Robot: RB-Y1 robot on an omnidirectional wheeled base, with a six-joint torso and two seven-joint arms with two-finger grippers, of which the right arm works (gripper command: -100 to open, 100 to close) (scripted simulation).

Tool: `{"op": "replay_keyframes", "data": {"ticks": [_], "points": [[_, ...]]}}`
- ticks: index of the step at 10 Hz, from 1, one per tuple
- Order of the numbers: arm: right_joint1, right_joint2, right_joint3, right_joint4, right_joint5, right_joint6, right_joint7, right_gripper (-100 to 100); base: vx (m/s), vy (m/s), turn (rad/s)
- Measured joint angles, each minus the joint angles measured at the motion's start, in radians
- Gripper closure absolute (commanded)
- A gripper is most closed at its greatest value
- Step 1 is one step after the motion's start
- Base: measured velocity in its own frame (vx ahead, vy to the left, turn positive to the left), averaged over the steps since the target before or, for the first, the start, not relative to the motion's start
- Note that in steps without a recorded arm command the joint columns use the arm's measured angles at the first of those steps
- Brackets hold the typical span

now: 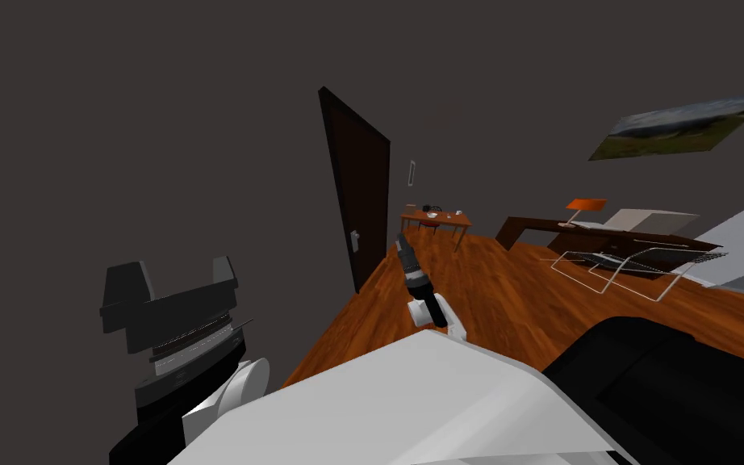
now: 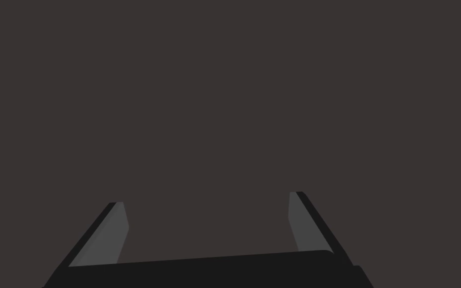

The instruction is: Pull the door open

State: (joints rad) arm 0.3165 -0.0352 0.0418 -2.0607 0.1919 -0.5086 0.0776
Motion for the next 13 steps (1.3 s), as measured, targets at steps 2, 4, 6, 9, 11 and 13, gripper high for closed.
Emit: {"op": "replay_keyframes", "data": {"ticks": [2, 4, 6, 9, 11, 13], "points": [[-0.026, -0.005, 0.005, 0.052, 0.024, 0.0, 0.039, -100, 0.1, -0.066, 0.08], [-0.057, -0.013, 0.007, 0.104, 0.047, 0.006, 0.077, -100, 0.093, -0.064, 0.081], [-0.077, -0.024, 0.008, 0.153, 0.069, 0.003, 0.115, -100, 0.08, -0.071, 0.081], [-0.126, -0.037, 0.007, 0.243, 0.104, 0.006, 0.173, -100, 0.093, -0.078, 0.084], [-0.157, -0.042, 0.011, 0.3, 0.13, 0.008, 0.216, -100, 0.087, -0.07, 0.095], [-0.191, -0.04, 0.015, 0.364, 0.158, 0.009, 0.264, -100, 0.087, -0.078, 0.088]]}}
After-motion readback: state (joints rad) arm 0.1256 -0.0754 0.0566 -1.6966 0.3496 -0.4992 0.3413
